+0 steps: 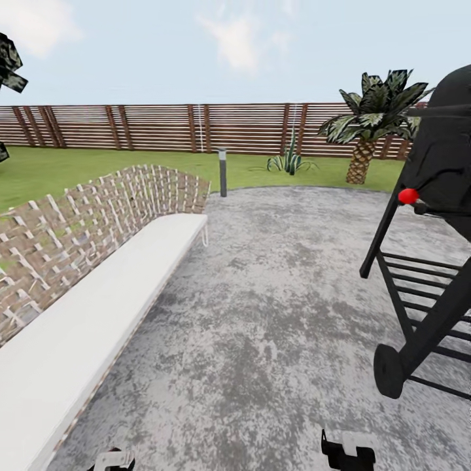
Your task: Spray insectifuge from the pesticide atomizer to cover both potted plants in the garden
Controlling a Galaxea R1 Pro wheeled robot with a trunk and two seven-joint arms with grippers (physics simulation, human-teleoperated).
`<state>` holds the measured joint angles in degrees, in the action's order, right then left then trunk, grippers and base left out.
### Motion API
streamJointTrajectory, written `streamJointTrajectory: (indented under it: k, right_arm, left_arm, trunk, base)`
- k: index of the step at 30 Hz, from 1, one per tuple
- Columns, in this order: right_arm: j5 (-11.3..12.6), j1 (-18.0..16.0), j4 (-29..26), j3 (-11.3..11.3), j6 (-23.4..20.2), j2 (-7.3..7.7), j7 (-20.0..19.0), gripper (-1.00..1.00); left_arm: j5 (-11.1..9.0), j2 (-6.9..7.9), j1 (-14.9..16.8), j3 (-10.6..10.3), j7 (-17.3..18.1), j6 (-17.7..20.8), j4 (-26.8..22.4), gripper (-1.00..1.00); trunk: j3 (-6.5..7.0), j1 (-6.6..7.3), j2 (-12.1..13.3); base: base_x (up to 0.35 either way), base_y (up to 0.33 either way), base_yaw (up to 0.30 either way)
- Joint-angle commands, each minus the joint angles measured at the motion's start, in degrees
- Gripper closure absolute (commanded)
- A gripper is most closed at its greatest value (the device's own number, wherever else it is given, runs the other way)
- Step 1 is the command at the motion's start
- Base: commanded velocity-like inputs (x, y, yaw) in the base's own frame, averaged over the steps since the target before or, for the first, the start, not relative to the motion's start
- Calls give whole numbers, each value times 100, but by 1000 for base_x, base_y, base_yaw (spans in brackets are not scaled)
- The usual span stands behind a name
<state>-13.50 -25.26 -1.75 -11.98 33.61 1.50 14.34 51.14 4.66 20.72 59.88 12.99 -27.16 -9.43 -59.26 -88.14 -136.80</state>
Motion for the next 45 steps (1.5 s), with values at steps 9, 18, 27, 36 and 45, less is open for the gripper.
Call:
streamJointTrajectory:
  k: [9,18,27,36,45]
  right_arm:
    - [-62,-5,8,-33,14,-1,33,-100]
    - [-65,-5,10,-33,14,-1,30,-100]
    - [-65,-5,12,-33,14,-8,33,-100]
    - [-65,-5,13,-33,14,-3,25,-100]
    - [-65,-8,10,-33,14,-6,33,-100]
  left_arm:
    - [19,0,3,60,41,-14,-6,100]
    - [19,4,3,67,37,-9,-6,100]
    - [18,9,3,68,37,-12,-6,100]
    - [19,9,3,68,37,-18,-6,100]
    - [19,17,3,68,37,-18,-6,100]
  trunk:
    - [-5,-2,-2]
    - [6,-2,-2]
    - [14,-2,-2]
    - [14,-2,-2]
    - [14,-2,-2]
  base:
    - [330,88,-99]
    - [337,19,-163]
    - [338,81,-126]
    - [338,8,-145]
    - [338,0,-212]
